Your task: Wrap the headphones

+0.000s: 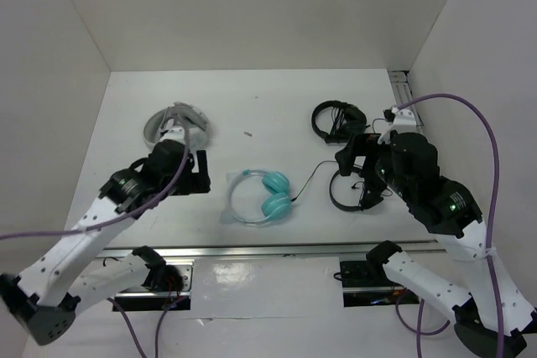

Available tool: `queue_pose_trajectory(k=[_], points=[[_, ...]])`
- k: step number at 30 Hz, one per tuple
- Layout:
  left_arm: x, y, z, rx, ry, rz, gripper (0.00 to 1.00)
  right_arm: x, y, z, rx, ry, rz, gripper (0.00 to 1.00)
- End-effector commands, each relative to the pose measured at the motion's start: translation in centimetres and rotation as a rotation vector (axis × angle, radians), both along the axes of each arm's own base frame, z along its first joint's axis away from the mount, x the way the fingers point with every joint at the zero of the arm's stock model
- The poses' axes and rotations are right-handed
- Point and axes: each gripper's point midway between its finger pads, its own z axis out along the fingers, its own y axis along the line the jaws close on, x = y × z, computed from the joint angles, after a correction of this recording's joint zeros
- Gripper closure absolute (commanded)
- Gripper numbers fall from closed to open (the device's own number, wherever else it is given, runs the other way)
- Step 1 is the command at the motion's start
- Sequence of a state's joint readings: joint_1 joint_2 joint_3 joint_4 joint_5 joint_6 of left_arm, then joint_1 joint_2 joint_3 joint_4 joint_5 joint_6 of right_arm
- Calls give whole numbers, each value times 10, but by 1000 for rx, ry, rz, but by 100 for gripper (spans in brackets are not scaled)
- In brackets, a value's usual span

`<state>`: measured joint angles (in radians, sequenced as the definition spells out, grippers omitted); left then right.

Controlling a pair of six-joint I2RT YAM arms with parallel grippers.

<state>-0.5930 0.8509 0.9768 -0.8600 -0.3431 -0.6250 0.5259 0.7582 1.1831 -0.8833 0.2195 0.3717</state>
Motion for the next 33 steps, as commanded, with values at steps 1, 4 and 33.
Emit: queue_pose_trajectory(k=[1,4,33], points=[[4,-30,-24,-34,144,-53,0,-6,3,11,20,-38,37,0],[13,-59,-44,-148,162,-69,0,-7,8,8,34,-38,63,0],[28,-65,-212,68,419,31,55,-25,18,23,78,-89,172,0]])
